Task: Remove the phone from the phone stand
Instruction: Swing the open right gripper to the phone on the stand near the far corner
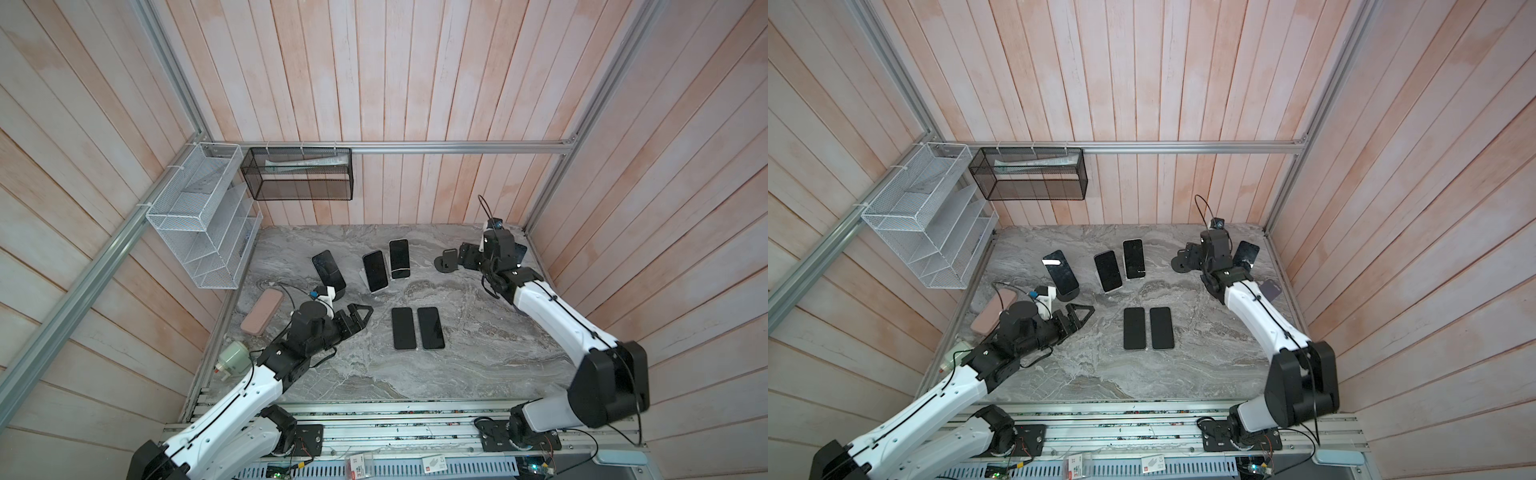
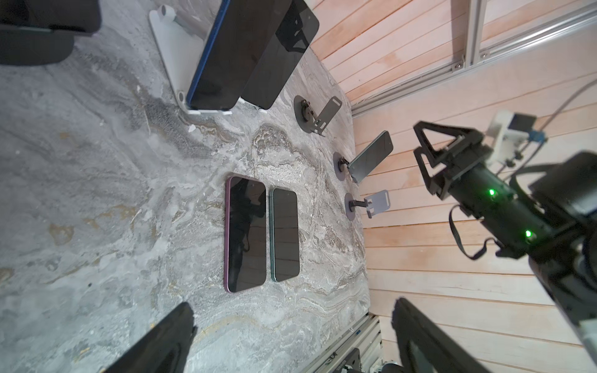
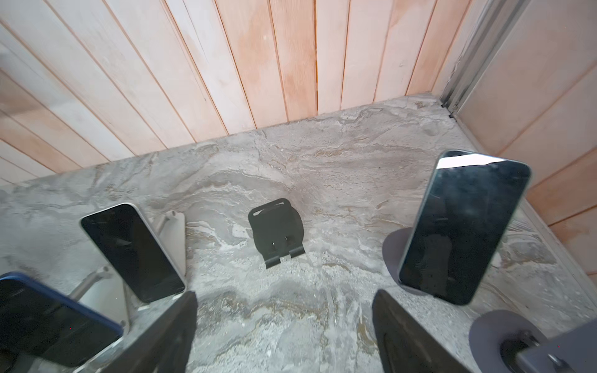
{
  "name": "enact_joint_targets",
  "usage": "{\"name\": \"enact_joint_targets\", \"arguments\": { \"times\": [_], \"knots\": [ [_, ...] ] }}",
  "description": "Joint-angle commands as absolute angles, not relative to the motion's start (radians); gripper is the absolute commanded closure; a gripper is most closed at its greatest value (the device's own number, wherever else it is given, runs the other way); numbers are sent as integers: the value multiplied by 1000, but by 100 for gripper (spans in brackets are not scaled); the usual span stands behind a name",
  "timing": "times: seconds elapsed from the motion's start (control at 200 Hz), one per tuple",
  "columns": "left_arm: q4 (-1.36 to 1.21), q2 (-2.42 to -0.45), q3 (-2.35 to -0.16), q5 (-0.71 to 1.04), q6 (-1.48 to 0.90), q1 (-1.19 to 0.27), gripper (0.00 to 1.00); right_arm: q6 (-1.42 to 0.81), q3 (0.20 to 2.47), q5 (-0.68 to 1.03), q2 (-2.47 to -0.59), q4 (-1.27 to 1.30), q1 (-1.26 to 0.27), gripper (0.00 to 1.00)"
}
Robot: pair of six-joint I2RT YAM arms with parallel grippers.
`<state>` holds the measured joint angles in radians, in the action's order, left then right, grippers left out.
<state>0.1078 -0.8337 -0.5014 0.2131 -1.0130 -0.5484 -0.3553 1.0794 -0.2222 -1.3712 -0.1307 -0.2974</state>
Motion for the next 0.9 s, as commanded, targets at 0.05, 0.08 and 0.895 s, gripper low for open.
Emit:
{"name": "enact_joint_targets", "arguments": {
  "times": [0.05,0.08,0.895],
  "knots": [
    [-1,-760,-315,170,-1165,-552,3,-398,952,-254,-1219,-95,-296,16],
    [-12,-760,-310,170,-1174,-551,3,-384,944,-271,-1196,-102,-294,17],
    [-6,-995,-491,272,-1036,-561,3,-300,1491,-273,-1625,-378,42,2]
  ]
}}
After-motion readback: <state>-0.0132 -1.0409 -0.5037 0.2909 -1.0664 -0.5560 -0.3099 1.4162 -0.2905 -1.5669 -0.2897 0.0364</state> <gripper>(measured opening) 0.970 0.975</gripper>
